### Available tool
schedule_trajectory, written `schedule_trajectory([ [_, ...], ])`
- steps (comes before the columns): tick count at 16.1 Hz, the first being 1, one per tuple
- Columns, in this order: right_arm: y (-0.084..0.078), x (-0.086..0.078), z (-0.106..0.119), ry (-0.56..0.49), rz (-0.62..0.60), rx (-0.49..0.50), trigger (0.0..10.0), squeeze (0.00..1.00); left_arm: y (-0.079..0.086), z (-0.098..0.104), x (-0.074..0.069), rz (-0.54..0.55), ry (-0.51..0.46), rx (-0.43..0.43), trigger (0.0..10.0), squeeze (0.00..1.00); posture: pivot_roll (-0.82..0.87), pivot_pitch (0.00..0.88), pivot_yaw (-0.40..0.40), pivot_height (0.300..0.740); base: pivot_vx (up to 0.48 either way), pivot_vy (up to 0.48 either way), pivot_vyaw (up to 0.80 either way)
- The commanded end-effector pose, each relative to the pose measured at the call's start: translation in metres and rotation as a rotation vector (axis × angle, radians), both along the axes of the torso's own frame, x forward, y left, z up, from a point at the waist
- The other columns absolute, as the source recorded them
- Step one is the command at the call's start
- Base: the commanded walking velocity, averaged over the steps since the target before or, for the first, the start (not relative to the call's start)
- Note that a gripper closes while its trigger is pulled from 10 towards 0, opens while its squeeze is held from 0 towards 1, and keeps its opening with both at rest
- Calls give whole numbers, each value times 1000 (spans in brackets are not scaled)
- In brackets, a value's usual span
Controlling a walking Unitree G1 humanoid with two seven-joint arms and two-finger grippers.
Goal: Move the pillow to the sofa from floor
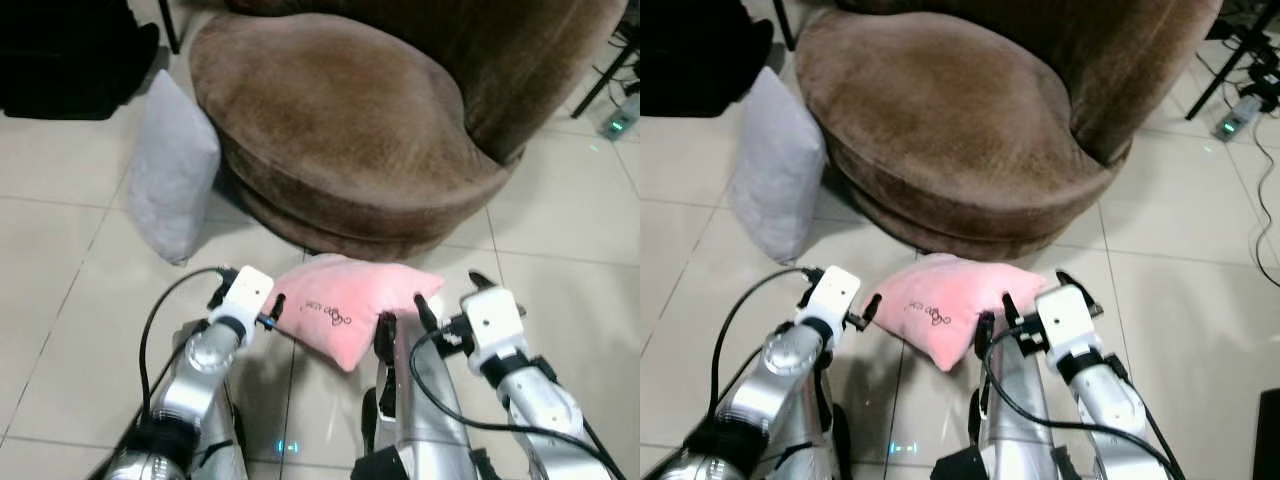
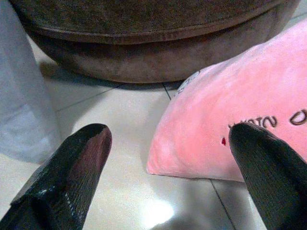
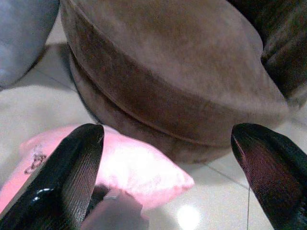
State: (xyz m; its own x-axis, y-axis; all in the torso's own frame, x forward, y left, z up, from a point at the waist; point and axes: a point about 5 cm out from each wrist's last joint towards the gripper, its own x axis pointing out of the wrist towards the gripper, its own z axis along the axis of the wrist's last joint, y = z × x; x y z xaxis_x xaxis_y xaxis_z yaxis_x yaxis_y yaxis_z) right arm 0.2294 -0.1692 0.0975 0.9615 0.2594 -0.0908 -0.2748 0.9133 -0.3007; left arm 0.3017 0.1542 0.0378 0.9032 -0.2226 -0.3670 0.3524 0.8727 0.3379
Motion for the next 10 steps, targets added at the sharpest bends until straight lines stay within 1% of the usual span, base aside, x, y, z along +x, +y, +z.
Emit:
schedule_trajectory([
  [1,2,-3,6,4,19,11,10000,0,3,-7,6,-40,36,28,10000,0,-21,224,-112,466,0,0,0],
  [3,6,-5,15,-17,47,24,10000,0,3,-2,17,-98,48,69,10000,0,-40,226,-115,466,0,0,0],
  [5,6,-7,32,-46,57,28,10000,0,1,9,30,-129,58,62,10000,0,-89,234,-114,466,0,0,0],
  [6,3,-9,45,-67,49,31,10000,0,-2,18,40,-141,61,52,10000,0,-114,238,-112,466,0,0,0],
  [8,1,-12,51,-80,30,26,10000,0,-6,22,45,-148,73,45,10000,0,-159,249,-106,466,0,0,0],
  [9,-1,-20,54,-82,9,17,10000,0,-16,20,46,-181,105,56,10000,0,-222,268,-96,466,0,0,0],
  [10,-1,-20,54,-82,9,17,10000,0,-16,20,46,-181,105,56,10000,0,-222,268,-96,466,0,0,0],
])
